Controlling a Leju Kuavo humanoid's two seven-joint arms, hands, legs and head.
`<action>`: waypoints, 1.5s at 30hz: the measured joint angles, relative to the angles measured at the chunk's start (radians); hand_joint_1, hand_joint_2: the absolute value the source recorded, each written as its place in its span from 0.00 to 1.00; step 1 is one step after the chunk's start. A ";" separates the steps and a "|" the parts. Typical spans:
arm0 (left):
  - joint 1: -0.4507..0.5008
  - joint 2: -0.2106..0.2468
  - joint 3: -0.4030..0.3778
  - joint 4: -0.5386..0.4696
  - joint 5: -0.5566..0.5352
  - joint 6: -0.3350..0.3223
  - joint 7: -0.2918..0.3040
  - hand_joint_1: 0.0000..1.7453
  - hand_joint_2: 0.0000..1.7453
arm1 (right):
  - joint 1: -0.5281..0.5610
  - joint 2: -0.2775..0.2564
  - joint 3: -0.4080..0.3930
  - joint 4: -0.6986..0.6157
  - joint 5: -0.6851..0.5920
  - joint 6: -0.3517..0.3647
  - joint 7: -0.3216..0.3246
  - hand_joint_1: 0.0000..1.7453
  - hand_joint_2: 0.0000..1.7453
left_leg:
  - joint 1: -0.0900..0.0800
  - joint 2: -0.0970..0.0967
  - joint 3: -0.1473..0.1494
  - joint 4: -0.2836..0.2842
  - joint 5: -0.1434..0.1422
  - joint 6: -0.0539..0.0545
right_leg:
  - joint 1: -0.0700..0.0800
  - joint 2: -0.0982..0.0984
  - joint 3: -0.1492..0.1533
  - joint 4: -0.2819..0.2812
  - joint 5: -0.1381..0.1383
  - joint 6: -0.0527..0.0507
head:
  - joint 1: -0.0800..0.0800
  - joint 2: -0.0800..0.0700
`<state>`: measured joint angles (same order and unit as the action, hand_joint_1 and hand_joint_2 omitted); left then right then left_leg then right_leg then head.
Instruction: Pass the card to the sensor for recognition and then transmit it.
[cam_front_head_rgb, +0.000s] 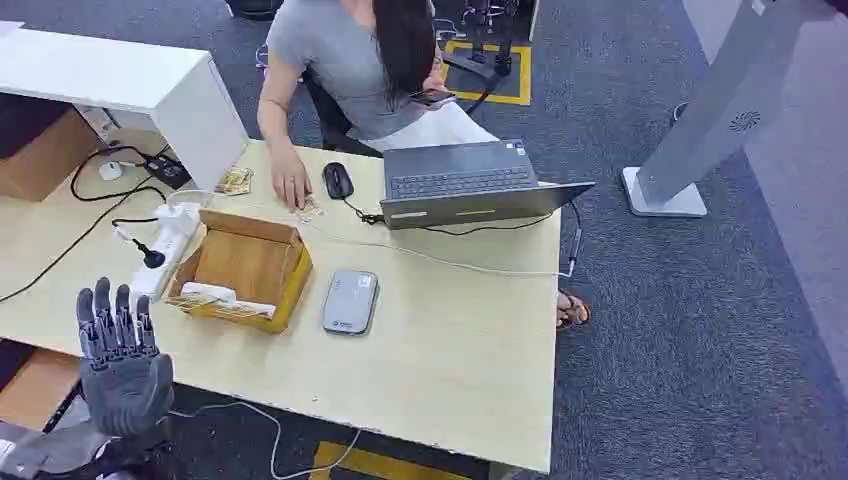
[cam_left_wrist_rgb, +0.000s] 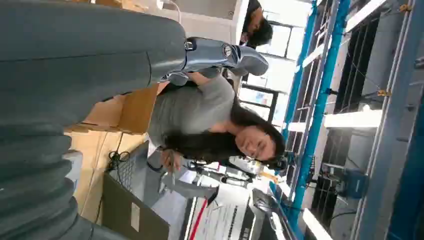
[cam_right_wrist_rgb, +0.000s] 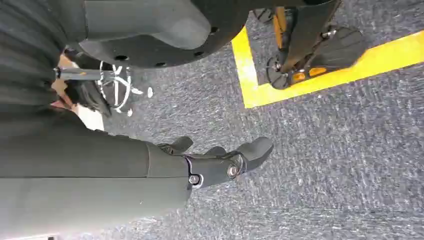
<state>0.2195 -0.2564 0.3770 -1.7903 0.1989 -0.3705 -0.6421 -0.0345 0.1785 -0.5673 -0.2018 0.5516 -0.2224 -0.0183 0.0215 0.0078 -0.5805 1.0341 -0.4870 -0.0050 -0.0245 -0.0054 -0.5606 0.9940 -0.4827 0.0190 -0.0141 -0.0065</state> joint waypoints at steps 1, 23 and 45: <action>-0.013 0.004 -0.009 0.000 -0.018 0.013 0.007 0.00 1.00 | 0.000 0.000 0.000 0.000 0.003 0.000 0.000 0.00 0.00 | 0.000 0.000 0.000 0.000 0.000 0.000 | 0.000 -0.001 0.000 0.000 0.000 0.000 | 0.002 0.000; -0.342 0.190 -0.207 0.152 -0.613 0.263 0.315 0.00 1.00 | -0.005 0.000 0.000 0.000 0.075 0.036 0.025 0.00 0.00 | 0.000 0.000 0.000 0.000 0.001 0.001 | 0.000 0.000 0.000 0.000 0.001 0.000 | 0.000 0.000; -0.672 0.364 -0.412 0.401 -1.203 0.484 0.628 0.00 1.00 | -0.012 0.000 0.003 0.002 0.146 0.071 0.052 0.00 0.00 | 0.000 0.000 0.000 0.001 0.002 0.001 | 0.000 0.000 0.000 0.001 0.002 0.001 | 0.000 0.000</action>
<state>-0.4527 0.1080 -0.0348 -1.3893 -1.0041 0.1137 -0.0137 -0.0469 0.1789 -0.5642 -0.2003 0.6973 -0.1514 0.0336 0.0213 0.0082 -0.5808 1.0347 -0.4851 -0.0040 -0.0247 -0.0055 -0.5606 0.9945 -0.4805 0.0199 -0.0137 -0.0069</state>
